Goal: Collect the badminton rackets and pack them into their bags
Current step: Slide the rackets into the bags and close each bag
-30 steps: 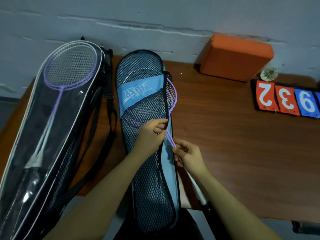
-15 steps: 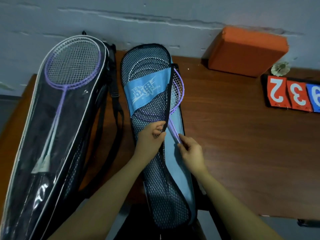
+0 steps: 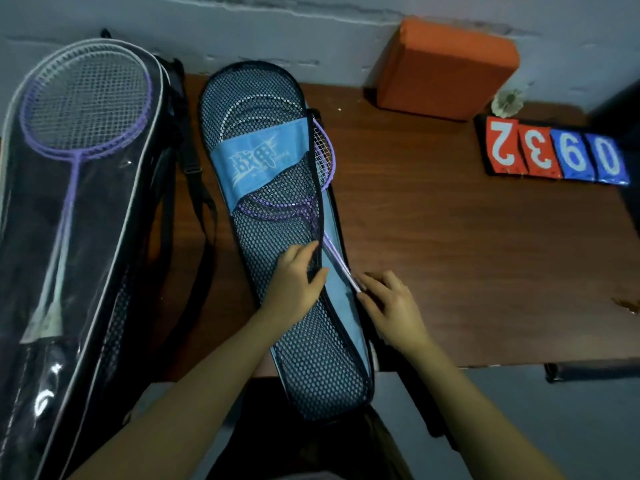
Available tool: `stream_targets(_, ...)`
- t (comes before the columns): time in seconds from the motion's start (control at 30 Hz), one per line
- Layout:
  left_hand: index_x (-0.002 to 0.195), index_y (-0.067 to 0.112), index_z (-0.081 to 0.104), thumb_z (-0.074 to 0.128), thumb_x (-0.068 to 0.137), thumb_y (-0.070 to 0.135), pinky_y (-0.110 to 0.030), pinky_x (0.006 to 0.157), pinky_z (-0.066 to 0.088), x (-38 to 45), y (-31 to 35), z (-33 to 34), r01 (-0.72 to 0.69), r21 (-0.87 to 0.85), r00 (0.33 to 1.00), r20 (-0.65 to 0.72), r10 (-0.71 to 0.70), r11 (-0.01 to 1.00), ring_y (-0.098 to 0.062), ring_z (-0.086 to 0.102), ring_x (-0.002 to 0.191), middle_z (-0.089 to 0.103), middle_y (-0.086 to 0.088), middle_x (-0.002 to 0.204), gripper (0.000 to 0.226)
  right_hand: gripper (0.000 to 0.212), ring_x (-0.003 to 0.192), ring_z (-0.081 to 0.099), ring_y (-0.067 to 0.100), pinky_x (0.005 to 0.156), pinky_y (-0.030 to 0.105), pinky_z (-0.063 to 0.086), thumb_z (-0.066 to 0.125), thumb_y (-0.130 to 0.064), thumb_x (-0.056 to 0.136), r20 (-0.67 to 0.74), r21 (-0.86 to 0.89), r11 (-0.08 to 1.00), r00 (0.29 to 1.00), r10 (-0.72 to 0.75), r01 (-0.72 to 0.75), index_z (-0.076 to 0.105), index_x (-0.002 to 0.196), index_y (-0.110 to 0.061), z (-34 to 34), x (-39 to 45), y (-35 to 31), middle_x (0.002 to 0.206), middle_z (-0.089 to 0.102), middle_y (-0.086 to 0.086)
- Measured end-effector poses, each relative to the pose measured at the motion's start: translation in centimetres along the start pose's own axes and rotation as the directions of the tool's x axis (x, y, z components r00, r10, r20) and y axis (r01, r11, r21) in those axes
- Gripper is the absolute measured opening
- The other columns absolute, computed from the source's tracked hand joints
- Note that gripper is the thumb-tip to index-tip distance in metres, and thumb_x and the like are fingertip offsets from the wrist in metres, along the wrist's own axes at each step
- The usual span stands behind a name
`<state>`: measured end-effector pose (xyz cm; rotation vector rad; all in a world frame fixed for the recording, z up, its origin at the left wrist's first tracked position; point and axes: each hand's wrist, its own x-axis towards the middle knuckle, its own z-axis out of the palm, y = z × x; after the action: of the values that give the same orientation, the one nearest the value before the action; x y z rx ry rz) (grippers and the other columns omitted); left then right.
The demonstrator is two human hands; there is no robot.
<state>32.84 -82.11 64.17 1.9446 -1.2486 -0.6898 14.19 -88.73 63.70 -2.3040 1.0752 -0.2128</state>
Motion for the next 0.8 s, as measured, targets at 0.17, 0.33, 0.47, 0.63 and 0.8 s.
stream_targets(0.17,0.138,0.009,0.037,0.056,0.091,0.027,-0.033,0.101,0.036,-6.0,2.2,2.9,0.007,0.067,0.987,0.159,-0.018,0.998,-0.021,0.043,0.114,0.045,-0.008,0.122,0.054,0.039,0.097,0.060,0.023,0.077,0.038,0.051,0.047,-0.039,0.090,0.038,0.049,0.998,0.998,-0.047,0.045,0.062,0.119,-0.018,-1.7,-5.5,2.3,0.110,0.059,-0.001)
stream_targets(0.33,0.138,0.011,0.037,0.055,0.090,0.035,-0.029,0.102,0.032,-11.0,4.3,7.0,0.035,0.235,0.986,0.153,-0.072,0.971,-0.021,0.040,0.115,0.043,-0.006,0.123,0.057,0.050,0.098,0.058,0.019,0.077,0.032,0.049,0.050,-0.049,0.086,0.096,-0.012,0.992,0.988,-0.124,0.126,0.057,0.126,-0.020,-3.6,-9.6,4.8,0.115,0.057,-0.004)
stream_targets(0.47,0.137,0.013,0.036,0.058,0.086,0.041,-0.032,0.094,0.037,-14.9,5.8,9.7,0.106,0.343,0.985,0.091,-0.145,0.933,-0.023,0.039,0.110,0.042,-0.007,0.121,0.062,0.064,0.097,0.056,0.017,0.079,0.029,0.043,0.049,-0.059,0.082,0.185,-0.042,0.982,0.967,-0.175,0.186,0.045,0.136,-0.026,-4.6,-13.2,7.2,0.121,0.052,-0.008)
stream_targets(0.63,0.137,0.014,0.039,0.060,0.086,0.027,-0.037,0.088,0.042,-17.9,6.9,11.2,0.235,0.400,0.970,-0.033,-0.242,0.886,-0.027,0.044,0.109,0.047,-0.010,0.118,0.057,0.080,0.110,0.041,-0.002,0.094,0.024,0.031,0.070,-0.054,0.073,0.244,0.094,0.980,0.951,-0.192,0.174,0.033,0.141,-0.031,-5.6,-17.8,9.2,0.125,0.042,-0.024)
stream_targets(0.8,0.129,0.014,0.048,0.050,0.087,0.005,-0.039,0.080,0.047,-17.8,7.9,11.1,0.280,0.355,0.959,-0.076,-0.271,0.892,-0.028,0.051,0.102,0.056,-0.011,0.109,0.043,0.075,0.115,0.045,0.009,0.095,0.024,0.023,0.071,-0.044,0.077,0.221,0.023,0.976,0.951,-0.218,0.218,0.036,0.140,-0.025,-5.3,-19.2,9.9,0.131,0.049,-0.011)
